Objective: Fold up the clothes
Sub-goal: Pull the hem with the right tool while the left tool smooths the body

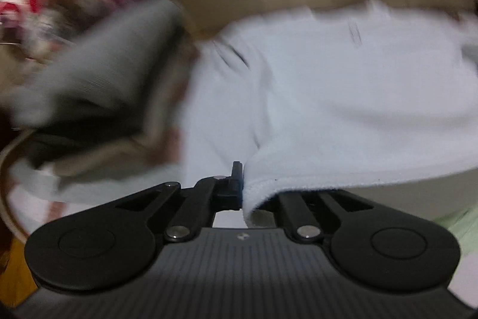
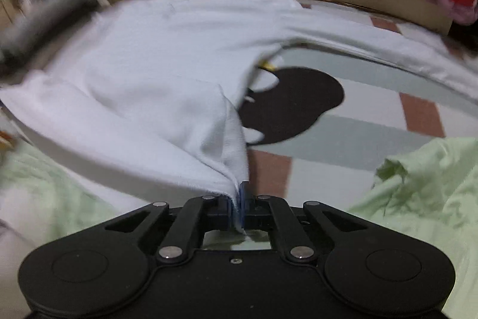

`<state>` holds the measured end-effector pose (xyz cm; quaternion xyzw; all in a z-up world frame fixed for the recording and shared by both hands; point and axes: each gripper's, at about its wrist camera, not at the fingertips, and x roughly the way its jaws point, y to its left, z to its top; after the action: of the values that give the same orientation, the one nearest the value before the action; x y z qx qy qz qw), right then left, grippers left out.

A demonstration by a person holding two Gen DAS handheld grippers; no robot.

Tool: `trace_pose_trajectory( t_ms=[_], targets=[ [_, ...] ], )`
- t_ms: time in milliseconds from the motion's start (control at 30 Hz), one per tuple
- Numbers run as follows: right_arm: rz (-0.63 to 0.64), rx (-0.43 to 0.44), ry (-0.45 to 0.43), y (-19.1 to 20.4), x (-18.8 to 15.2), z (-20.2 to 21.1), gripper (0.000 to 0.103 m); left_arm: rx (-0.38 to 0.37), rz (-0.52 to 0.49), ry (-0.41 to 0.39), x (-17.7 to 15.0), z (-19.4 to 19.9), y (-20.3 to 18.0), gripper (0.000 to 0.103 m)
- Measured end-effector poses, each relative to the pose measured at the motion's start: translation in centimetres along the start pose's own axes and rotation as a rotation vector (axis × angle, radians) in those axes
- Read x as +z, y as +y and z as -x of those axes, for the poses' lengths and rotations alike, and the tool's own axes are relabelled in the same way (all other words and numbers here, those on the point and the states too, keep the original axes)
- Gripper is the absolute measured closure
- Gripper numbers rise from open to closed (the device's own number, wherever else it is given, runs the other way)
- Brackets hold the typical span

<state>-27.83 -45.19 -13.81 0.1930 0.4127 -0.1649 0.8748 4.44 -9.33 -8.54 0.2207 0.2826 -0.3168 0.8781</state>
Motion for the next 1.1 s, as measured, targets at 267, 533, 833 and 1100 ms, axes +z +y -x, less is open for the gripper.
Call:
trace_pose_trajectory(
  t_ms=[267, 533, 833, 1100],
  targets=[
    [0.016, 0.131, -0.123, 2.5, -2.2, 11.7, 0.100, 0.057, -0.042, 0.071, -2.4, 6.1, 2.3, 0.100],
    [0.056, 0.032, -0.031, 3.1, -4.9, 9.8, 0.100, 0.060, -0.255, 0.234, -5.1, 3.6, -0.7, 0.097],
    [0.074, -0.001, 0.053, 3.2, -7.7, 7.4, 0.100, 0.064, -0.311, 0.282, -6.1, 3.1, -1.5, 0.097],
    [0.111, -0.002, 0.109, 3.6, -8.0, 7.1, 0.099, 0.044, -0.268, 0.325, -6.7, 3.1, -1.7, 0.081]
  ],
)
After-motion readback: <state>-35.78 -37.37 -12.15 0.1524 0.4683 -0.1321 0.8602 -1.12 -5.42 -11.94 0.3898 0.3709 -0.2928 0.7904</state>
